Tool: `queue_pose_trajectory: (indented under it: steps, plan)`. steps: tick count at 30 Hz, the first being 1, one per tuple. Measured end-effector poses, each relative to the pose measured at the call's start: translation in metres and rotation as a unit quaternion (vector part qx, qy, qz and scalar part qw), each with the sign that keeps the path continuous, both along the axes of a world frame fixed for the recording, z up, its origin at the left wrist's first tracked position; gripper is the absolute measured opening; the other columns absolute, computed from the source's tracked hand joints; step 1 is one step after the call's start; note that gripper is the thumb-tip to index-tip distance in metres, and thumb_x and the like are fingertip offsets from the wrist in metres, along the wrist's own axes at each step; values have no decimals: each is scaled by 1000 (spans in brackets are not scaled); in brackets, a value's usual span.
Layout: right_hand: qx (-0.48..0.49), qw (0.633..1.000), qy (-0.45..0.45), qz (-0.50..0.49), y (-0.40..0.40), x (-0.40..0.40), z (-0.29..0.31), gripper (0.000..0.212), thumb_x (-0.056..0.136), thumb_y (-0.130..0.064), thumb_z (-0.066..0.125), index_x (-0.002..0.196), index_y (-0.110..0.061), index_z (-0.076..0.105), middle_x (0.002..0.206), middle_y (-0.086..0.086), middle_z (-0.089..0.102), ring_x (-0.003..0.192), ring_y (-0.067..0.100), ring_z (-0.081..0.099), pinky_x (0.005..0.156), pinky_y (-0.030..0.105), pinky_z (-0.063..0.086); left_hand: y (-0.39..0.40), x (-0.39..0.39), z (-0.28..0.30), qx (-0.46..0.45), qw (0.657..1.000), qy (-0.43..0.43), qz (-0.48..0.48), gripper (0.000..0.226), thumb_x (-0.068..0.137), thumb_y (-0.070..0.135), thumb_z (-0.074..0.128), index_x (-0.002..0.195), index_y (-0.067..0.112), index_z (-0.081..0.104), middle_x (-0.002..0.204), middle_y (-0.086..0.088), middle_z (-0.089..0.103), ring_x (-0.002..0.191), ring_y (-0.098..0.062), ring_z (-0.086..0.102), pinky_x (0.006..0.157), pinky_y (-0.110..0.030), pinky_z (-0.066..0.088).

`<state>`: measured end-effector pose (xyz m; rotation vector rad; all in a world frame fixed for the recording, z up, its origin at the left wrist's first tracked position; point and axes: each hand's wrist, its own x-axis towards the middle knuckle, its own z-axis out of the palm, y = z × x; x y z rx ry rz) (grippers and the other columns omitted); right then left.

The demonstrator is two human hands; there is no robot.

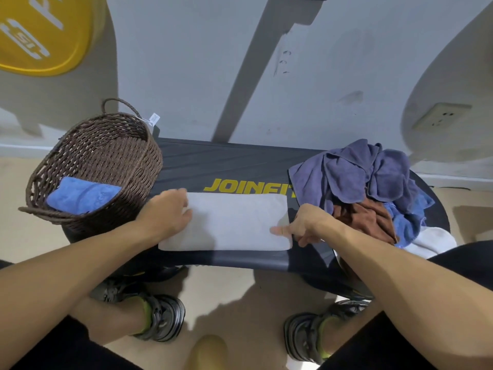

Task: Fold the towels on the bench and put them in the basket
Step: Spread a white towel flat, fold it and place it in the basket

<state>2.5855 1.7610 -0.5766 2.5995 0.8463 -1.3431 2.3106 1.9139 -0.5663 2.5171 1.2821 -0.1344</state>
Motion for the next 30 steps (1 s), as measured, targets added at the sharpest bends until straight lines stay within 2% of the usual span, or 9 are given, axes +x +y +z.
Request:
queue_pose_trajectory:
  steps: [2, 4, 7, 11, 14, 18, 21, 24, 30]
  plan:
    - [66, 994, 7, -82, 1, 1, -7, 58, 71, -56, 81, 88, -3, 64, 67, 9, 72, 53, 21, 71, 51, 31, 60, -10, 21, -3, -2, 990, -114, -81, 20, 87, 23, 62, 80, 27, 44, 81, 6, 52, 78, -26, 56, 68, -33, 42]
    - [104, 990, -21, -89, -1, -2, -11, 51, 72, -47, 83, 85, -1, 66, 70, 12, 72, 58, 26, 73, 61, 39, 63, -15, 35, -9, -22, 978, -133, -160, 14, 86, 23, 69, 91, 21, 56, 93, 4, 56, 88, -25, 58, 74, -35, 46]
    - [139, 986, -72, -55, -8, -10, -17, 53, 71, -51, 81, 83, -1, 68, 72, 9, 70, 64, 27, 69, 62, 36, 59, -18, 52, -22, -57, 971, -60, -223, 46, 85, 40, 71, 123, 17, 59, 121, 2, 56, 112, -21, 52, 96, -38, 45]
    - [155, 985, -42, -56, -8, -13, -22, 37, 78, -41, 76, 90, -6, 70, 85, 6, 69, 76, 23, 63, 63, 30, 49, -22, 69, -34, -52, 960, 10, -276, 76, 81, 52, 69, 146, 25, 41, 139, 4, 47, 126, -20, 42, 104, -40, 40]
    - [172, 982, -32, -64, -5, -18, -25, 28, 78, -34, 74, 86, -8, 70, 86, 5, 70, 80, 23, 67, 68, 34, 55, -20, 77, -36, -21, 952, 53, -300, 81, 77, 54, 69, 148, 28, 38, 138, 2, 44, 123, -22, 42, 100, -39, 44]
    - [213, 969, -40, -118, 0, -17, -31, 34, 70, -38, 76, 64, -13, 54, 60, 1, 52, 57, 17, 49, 52, 29, 40, -17, 82, -39, -14, 948, 71, -310, 81, 74, 59, 65, 146, 32, 38, 134, 4, 41, 120, -20, 40, 97, -38, 44]
    - [228, 942, 59, -238, 4, -12, -32, 30, 68, -30, 81, 75, -9, 60, 74, 2, 60, 69, 16, 58, 63, 29, 51, -14, 85, -40, -20, 948, 61, -311, 82, 72, 60, 68, 144, 32, 41, 131, 4, 43, 117, -20, 41, 97, -37, 44]
    - [207, 912, 141, -324, 2, -11, -33, 45, 69, -35, 87, 93, -4, 67, 94, 11, 72, 86, 27, 70, 84, 45, 59, -11, 86, -41, -28, 950, 48, -307, 83, 68, 62, 70, 141, 33, 45, 127, 5, 46, 115, -18, 42, 96, -34, 43]
    - [310, 900, 35, -305, -8, -26, -41, 26, 95, -30, 61, 107, -7, 57, 102, 8, 64, 99, 27, 59, 87, 37, 48, -17, 90, -41, -24, 951, 12, -307, 70, 78, 53, 72, 140, 28, 50, 127, 3, 51, 114, -20, 47, 98, -34, 42]
